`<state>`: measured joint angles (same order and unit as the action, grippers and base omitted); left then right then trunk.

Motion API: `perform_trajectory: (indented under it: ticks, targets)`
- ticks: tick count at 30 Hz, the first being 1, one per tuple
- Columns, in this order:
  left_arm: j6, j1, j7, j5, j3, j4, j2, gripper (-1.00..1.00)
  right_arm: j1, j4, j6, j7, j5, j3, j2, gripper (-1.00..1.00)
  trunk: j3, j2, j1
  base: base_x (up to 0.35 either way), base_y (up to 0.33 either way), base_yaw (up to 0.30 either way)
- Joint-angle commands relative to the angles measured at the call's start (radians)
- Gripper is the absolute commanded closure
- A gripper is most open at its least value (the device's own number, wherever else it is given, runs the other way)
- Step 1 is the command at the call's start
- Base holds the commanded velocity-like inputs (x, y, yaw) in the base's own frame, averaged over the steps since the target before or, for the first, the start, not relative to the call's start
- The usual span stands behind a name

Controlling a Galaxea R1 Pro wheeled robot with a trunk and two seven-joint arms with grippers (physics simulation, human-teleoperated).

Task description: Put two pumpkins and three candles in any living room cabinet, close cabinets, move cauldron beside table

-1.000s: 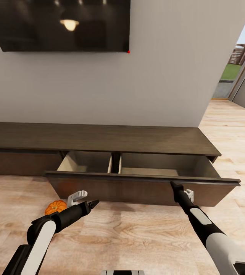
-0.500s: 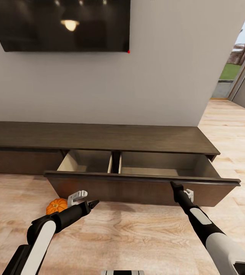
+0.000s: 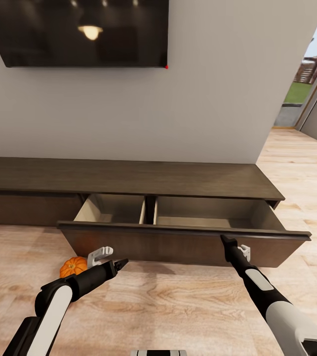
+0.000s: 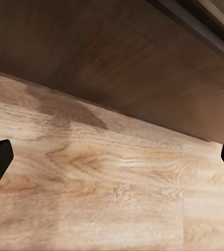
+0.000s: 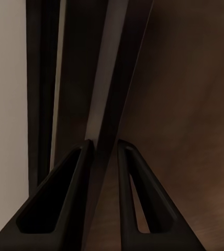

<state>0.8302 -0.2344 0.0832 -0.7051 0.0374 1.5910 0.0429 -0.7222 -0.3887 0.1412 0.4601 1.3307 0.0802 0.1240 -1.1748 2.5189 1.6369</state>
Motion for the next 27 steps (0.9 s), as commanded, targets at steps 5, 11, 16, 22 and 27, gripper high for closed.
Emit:
perform_trajectory:
  ticks: [5,11,16,22,27]
  targets:
    - [0.003,0.000,0.009,-0.010,0.001,0.001,0.001,-1.00,0.000,0.019,0.009,0.000,0.015,0.019,0.006,1.00,-0.001,0.000,0.000,0.000,0.000,0.000]
    - [0.003,0.000,0.009,-0.010,0.001,0.001,0.001,-1.00,0.000,0.019,0.009,0.000,0.013,0.018,0.006,1.00,-0.001,0.000,0.000,0.000,0.000,0.000]
    - [0.003,-0.001,0.009,-0.010,0.001,0.001,0.001,-1.00,0.000,0.018,0.009,-0.001,0.013,0.018,0.006,-1.00,-0.001,0.000,0.000,0.000,0.000,0.000]
    - [0.003,0.000,0.009,-0.010,0.001,0.001,0.001,-1.00,0.000,0.019,0.009,-0.001,0.013,0.018,0.006,-1.00,-0.001,0.000,0.000,0.000,0.000,0.000]
    - [0.003,0.000,0.009,-0.010,0.001,0.000,0.001,-1.00,0.000,0.019,0.009,-0.001,0.013,0.018,0.006,-1.00,-0.001,0.000,0.000,0.000,0.000,0.000]
